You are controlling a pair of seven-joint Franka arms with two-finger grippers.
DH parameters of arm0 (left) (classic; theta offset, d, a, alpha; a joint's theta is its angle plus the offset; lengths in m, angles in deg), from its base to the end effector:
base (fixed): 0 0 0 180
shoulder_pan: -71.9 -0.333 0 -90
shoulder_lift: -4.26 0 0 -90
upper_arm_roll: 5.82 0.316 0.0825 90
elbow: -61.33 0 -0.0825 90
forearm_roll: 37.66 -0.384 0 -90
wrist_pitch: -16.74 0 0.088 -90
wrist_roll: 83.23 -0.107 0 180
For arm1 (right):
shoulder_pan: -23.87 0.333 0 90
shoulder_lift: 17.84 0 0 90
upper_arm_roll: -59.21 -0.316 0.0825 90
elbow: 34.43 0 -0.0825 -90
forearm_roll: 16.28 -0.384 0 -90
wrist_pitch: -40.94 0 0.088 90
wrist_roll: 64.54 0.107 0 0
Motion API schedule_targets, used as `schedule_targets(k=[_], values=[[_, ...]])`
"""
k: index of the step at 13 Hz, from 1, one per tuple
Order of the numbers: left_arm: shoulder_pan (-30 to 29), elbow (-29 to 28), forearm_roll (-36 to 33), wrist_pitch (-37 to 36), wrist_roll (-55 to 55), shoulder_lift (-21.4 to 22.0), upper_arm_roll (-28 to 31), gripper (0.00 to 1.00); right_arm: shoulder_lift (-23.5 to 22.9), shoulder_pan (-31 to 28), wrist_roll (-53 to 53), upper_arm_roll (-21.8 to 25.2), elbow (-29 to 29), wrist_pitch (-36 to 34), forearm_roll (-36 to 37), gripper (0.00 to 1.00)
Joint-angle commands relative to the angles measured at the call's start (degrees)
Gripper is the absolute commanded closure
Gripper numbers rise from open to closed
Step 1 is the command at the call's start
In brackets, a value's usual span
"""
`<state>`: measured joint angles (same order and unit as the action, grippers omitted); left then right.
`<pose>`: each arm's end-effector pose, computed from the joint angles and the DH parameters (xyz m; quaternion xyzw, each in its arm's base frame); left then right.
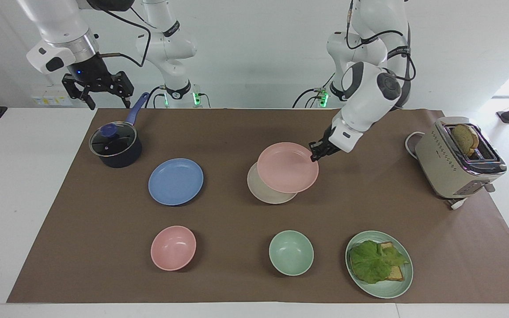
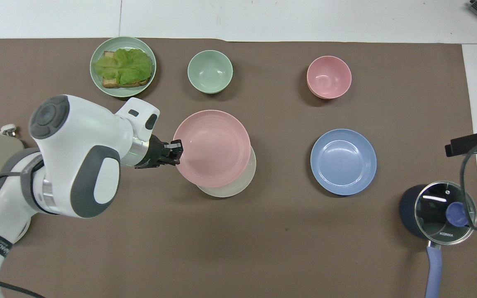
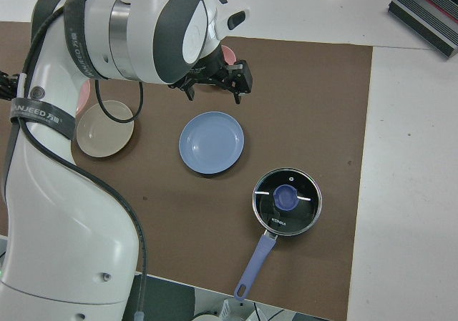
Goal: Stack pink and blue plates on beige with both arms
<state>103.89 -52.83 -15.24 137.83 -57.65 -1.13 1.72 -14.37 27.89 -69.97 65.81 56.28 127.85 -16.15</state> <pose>0.5192 -0.2570 0.4209 0.9809 0.1074 -0.0556 0.1526 0.5297 -0.0262 0.6466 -0.9997 -0.0249 0.0029 0.0026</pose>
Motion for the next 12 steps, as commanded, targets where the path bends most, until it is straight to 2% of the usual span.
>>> schedule_targets(k=[1, 5, 12], values=[[3.07, -4.13, 1.4, 5.11, 0.61, -0.76, 1.08, 1.0, 2.24, -0.77, -1.69, -0.09, 3.6, 2.46, -0.04, 0.0], [4.39, -7.65, 1.41, 9.68, 0.61, -2.6, 0.99, 1.0, 2.33, -0.77, -1.33, -0.09, 3.86, 2.38, -0.04, 0.0], [5.01, -7.74, 1.76, 11.71, 0.44, -3.49, 0.99, 1.0, 2.33, -0.77, -0.19, 0.0, 4.39, 2.64, -0.13, 0.0]])
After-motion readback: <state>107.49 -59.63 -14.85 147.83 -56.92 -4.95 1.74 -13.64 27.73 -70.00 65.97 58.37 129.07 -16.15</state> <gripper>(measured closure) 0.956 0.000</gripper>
